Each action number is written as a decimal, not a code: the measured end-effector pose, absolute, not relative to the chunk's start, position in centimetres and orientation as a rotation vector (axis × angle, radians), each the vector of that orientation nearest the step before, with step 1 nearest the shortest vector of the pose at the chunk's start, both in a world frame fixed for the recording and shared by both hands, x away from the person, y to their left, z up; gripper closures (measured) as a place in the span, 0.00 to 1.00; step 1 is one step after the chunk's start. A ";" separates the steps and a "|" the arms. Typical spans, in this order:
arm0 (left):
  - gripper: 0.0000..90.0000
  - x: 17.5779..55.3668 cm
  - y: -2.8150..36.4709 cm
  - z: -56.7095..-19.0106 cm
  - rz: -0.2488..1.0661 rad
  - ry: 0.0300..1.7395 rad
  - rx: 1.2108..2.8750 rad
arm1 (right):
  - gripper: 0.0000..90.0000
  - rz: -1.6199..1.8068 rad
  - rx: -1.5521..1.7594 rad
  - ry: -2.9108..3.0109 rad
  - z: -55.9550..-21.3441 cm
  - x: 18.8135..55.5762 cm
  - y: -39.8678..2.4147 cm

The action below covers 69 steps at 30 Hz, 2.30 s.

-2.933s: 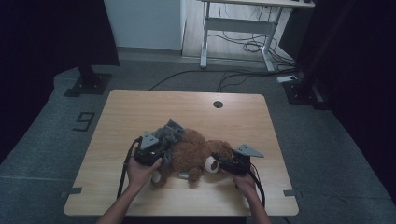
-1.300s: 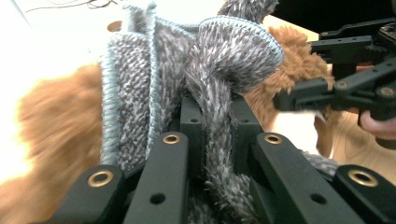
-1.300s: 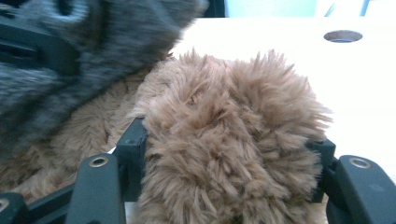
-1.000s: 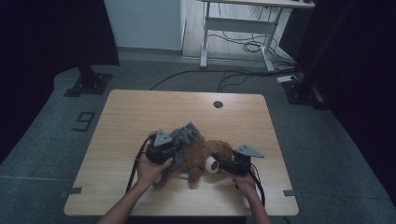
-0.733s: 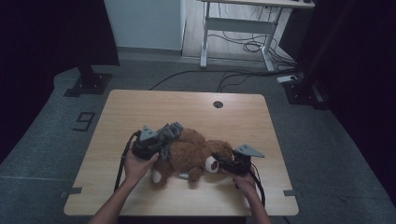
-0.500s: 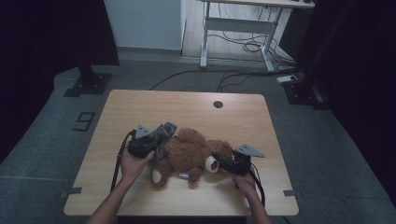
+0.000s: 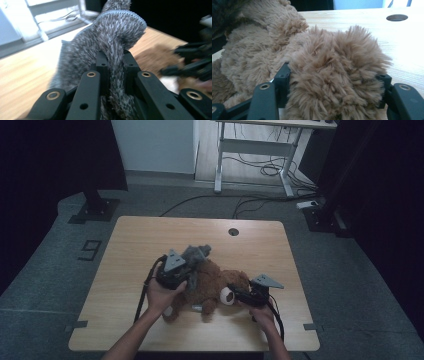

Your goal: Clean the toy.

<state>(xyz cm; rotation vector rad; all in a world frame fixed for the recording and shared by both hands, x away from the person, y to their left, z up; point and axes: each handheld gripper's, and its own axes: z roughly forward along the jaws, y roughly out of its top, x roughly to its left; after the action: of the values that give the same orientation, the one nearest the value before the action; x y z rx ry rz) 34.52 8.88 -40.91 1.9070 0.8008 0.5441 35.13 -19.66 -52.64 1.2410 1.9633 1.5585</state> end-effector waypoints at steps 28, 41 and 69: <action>0.88 37.1 3.8 -45.9 0.395 0.838 2.047 | 0.41 1.546 1.223 1.959 -52.7 35.0 -19.5; 0.88 36.7 11.1 -45.0 0.471 0.933 1.953 | 0.41 1.555 1.235 1.954 -52.7 35.0 -19.5; 0.87 38.0 9.7 -45.2 0.375 0.989 1.959 | 0.40 1.562 1.227 1.946 -52.7 34.8 -19.6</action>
<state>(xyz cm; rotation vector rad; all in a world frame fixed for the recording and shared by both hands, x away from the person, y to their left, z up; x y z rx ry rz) 37.97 9.68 -45.19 1.9586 0.9888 0.3749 34.85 -19.57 -52.75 1.2268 1.9459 1.5622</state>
